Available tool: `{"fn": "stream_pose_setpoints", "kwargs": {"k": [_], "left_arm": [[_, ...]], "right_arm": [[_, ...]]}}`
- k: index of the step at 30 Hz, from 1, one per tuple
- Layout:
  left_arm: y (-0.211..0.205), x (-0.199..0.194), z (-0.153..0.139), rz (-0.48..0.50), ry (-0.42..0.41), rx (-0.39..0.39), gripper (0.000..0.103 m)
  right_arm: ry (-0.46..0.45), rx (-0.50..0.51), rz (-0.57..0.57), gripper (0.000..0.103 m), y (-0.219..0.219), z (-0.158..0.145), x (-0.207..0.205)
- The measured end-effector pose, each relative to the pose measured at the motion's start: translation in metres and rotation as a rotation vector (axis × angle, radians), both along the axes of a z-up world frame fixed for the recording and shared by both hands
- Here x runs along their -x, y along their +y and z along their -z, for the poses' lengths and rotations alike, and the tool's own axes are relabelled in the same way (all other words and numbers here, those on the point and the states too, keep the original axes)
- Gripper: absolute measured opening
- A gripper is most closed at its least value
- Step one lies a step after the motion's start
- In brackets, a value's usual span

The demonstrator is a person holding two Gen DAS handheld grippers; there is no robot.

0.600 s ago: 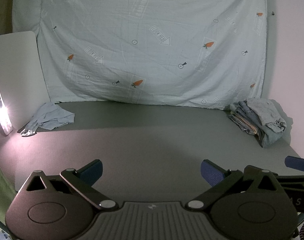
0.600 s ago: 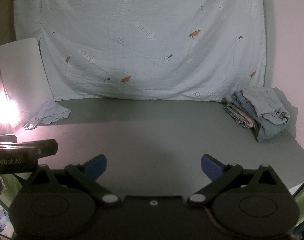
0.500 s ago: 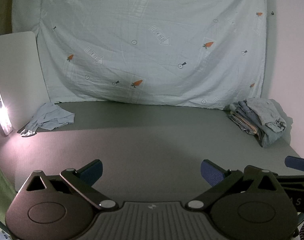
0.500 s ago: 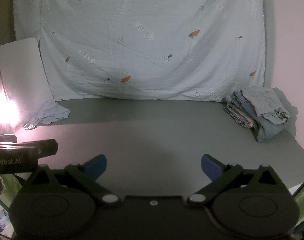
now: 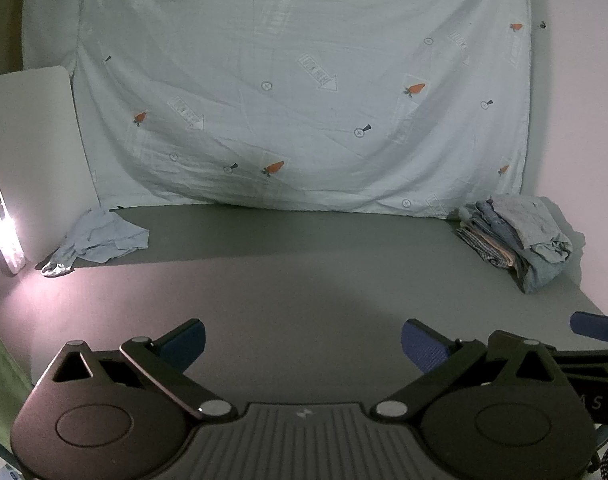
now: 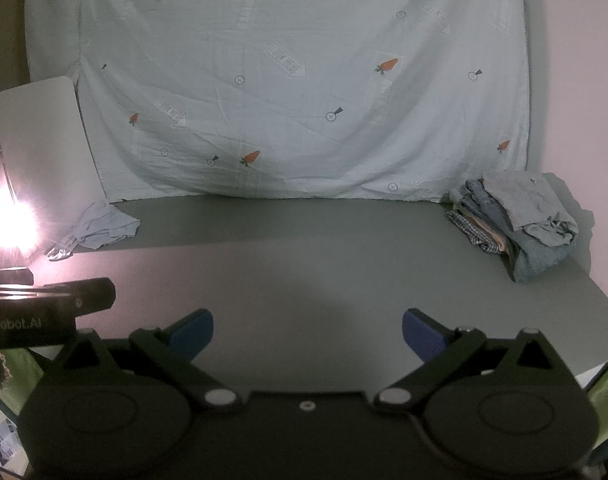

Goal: Fold clothes

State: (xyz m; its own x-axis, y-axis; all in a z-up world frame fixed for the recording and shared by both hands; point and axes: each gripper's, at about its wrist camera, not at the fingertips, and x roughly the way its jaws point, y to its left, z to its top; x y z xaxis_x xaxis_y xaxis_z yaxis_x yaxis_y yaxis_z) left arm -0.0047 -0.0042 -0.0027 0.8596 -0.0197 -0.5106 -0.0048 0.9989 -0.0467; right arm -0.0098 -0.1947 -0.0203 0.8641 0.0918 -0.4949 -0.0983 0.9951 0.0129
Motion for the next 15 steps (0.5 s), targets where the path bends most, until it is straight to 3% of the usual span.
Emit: {"fn": "stream_pose_setpoints", "kwargs": {"k": [15], "left_arm": [[-0.001,0.003,0.000,-0.004,-0.004,-0.003,0.103]], "right_arm": [[0.003,-0.009,-0.010,0.102,-0.013,0.001,-0.004]]}}
